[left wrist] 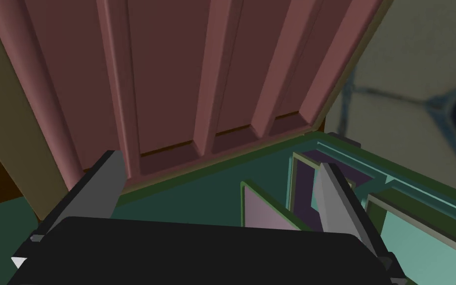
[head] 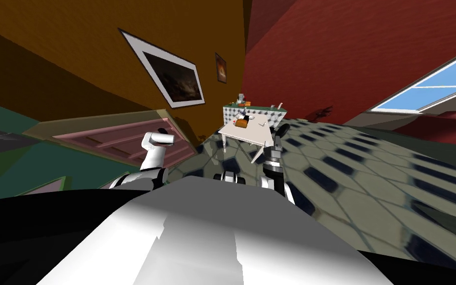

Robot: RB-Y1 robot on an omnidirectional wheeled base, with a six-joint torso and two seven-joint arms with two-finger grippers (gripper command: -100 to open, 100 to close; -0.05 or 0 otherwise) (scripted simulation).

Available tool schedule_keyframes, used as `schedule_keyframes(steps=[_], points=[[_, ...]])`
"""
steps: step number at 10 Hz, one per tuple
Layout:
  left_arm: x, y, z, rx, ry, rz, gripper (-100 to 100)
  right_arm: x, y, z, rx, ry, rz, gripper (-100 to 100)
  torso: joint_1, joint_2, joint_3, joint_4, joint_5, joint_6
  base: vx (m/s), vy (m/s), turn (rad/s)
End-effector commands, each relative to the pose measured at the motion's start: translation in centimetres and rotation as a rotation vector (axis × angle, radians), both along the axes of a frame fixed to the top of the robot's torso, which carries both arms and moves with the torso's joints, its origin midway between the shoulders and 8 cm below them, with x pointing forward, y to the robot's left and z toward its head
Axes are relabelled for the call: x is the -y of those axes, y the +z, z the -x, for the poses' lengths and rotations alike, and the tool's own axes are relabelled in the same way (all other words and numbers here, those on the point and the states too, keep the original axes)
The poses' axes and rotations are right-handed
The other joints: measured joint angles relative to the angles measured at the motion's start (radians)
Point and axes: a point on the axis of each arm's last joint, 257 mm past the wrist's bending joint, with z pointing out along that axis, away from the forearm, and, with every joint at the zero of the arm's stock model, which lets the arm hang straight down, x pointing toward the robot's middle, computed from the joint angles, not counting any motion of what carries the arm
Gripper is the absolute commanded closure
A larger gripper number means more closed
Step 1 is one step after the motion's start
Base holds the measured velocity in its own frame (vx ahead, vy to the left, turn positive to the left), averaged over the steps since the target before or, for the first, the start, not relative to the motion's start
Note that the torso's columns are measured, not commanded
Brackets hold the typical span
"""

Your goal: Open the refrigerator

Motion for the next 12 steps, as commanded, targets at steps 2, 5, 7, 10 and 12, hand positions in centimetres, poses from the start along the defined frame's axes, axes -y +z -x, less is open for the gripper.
schedule_keyframes(steps=[2, 5, 7, 10, 12], points=[[2.3, -0.4, -3.1, 0.002, -0.002, 0.033, -100, 0.0, 0.0, 0.0, 0.000, 0.000, 0.000, 0, -0.004, -0.002, -0.001, 0.000, -0.001, 0.000, -0.085, 0.075, -0.002], [4.3, -0.8, -5.5, -0.001, -0.003, 0.053, -100, 0.0, 0.0, 0.0, 0.000, 0.000, 0.000, 0, -0.004, -0.005, -0.003, -0.001, -0.001, 0.000, -0.068, 0.058, -0.001], [6.1, -1.5, -7.2, -0.021, 0.002, 0.065, -100, 0.0, 0.0, 0.0, 0.000, 0.000, 0.000, 0, -0.003, -0.003, -0.002, -0.001, -0.001, 0.000, -0.087, 0.080, 0.001], [8.3, -1.0, -9.5, -0.021, -0.002, 0.068, -100, 0.0, 0.0, 0.0, 0.000, 0.000, 0.000, 0, -0.003, -0.004, -0.003, -0.001, -0.001, 0.000, -0.067, 0.068, 0.000], [9.9, -1.3, -10.7, -0.041, 0.009, 0.068, -100, 0.0, 0.0, 0.0, 0.000, 0.000, 0.000, 0, -0.006, -0.005, -0.003, -0.001, -0.002, 0.000, -0.057, 0.057, 0.004]])
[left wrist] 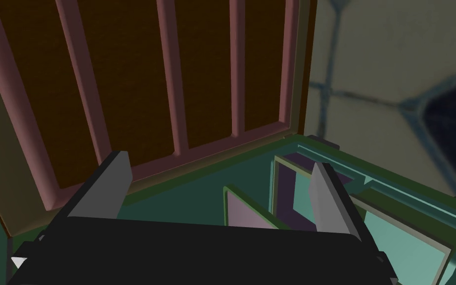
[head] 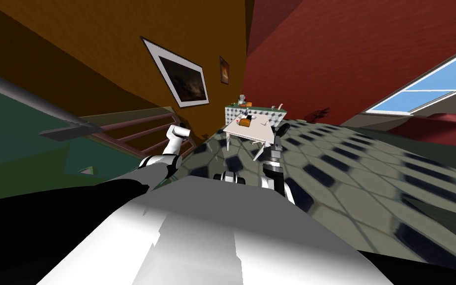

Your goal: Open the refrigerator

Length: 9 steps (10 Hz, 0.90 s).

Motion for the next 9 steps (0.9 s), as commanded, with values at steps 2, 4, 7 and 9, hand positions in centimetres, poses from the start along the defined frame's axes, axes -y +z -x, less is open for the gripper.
schedule_keyframes(steps=[2, 4, 7, 9], points=[[3.7, 0.3, -2.7, -0.026, 0.012, -0.012, -100, 0.0, 0.0, 0.0, 0.000, 0.000, 0.000, 0, 0.002, 0.002, 0.001, 0.000, 0.001, 0.000, -0.101, 0.087, -0.005], [4.6, 2.3, -4.3, 0.004, -0.007, -0.017, -100, 0.0, 0.0, 0.0, 0.000, 0.000, 0.000, 0, 0.002, 0.002, 0.001, 0.001, 0.001, 0.000, -0.069, 0.072, -0.002], [6.7, 3.7, -6.0, 0.006, -0.007, -0.038, -100, 0.0, 0.0, 0.0, 0.000, 0.000, 0.000, 0, 0.001, 0.001, 0.000, 0.000, 0.000, 0.000, -0.060, 0.060, -0.001], [8.5, 5.0, -7.3, 0.004, -0.003, -0.065, -100, 0.0, 0.0, 0.0, 0.000, 0.000, 0.000, 0, 0.004, 0.002, 0.001, 0.000, 0.001, 0.000, -0.085, 0.087, 0.000]])
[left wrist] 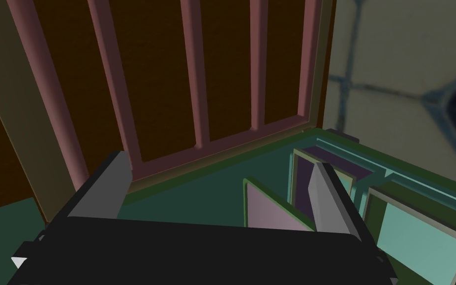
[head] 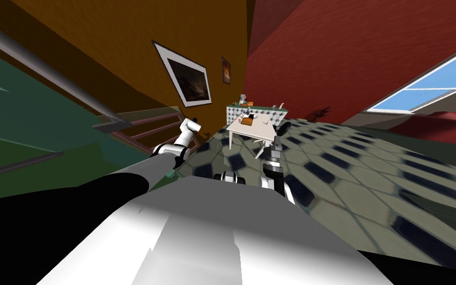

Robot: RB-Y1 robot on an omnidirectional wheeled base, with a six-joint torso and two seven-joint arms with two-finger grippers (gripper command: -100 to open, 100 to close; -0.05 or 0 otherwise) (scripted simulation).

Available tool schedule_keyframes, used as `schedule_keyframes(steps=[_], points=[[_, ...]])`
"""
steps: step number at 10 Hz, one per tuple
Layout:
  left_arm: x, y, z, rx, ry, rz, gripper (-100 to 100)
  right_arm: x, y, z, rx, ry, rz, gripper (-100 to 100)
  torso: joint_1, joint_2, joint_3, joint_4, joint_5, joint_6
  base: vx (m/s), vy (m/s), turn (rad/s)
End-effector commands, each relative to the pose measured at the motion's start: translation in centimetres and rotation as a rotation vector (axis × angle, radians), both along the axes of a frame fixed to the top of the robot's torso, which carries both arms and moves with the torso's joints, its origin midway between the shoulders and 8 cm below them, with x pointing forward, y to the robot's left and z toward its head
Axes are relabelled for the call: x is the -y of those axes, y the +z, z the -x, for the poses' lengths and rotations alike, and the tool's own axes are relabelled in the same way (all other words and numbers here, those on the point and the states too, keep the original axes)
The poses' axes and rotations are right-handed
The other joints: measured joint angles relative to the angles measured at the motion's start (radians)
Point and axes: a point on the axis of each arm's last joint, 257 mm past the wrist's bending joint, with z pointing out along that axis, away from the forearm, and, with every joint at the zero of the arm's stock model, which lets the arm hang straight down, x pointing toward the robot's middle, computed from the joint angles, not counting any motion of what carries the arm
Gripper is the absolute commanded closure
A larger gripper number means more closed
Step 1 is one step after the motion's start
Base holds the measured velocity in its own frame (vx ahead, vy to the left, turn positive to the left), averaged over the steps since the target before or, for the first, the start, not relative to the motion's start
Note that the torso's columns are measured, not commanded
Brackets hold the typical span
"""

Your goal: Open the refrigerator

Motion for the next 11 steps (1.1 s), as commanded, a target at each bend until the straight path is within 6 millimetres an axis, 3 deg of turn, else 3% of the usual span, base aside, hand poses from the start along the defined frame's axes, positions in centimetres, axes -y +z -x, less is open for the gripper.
schedule_keyframes(steps=[1, 2, 4, 5, 6, 11], points=[[1.5, 1.9, -1.3, 0.020, -0.004, -0.014, -100, 0.0, 0.0, 0.0, 0.000, 0.000, 0.000, 0, -0.001, 0.001, 0.001, 0.001, 0.000, 0.000, -0.046, 0.042, -0.002], [2.8, 2.5, -1.9, 0.015, 0.005, -0.047, -100, 0.0, 0.0, 0.0, 0.000, 0.000, 0.000, 0, -0.003, -0.002, -0.001, 0.000, -0.001, 0.000, -0.067, 0.077, 0.009], [3.3, 4.0, -2.7, 0.030, 0.000, -0.048, -100, 0.0, 0.0, 0.0, 0.000, 0.000, 0.000, 0, -0.002, -0.001, -0.001, 0.000, 0.000, 0.000, -0.060, 0.058, -0.005], [3.2, 3.5, -2.3, 0.025, 0.001, -0.047, -100, 0.0, 0.0, 0.0, 0.000, 0.000, 0.000, 0, -0.003, -0.002, -0.001, 0.000, -0.001, 0.000, -0.016, 0.016, -0.001], [3.2, 3.6, -2.4, 0.027, 0.001, -0.047, 0, 0.0, 0.0, 0.0, 0.000, 0.000, 0.000, 0, -0.004, -0.003, -0.002, -0.001, -0.001, 0.000, 0.000, 0.000, 0.000], [3.2, 3.6, -2.4, 0.027, 0.001, -0.047, 0, 0.0, 0.0, 0.0, 0.000, 0.000, 0.000, 0, -0.002, -0.001, 0.000, 0.000, 0.000, 0.000, 0.000, 0.000, 0.000]])
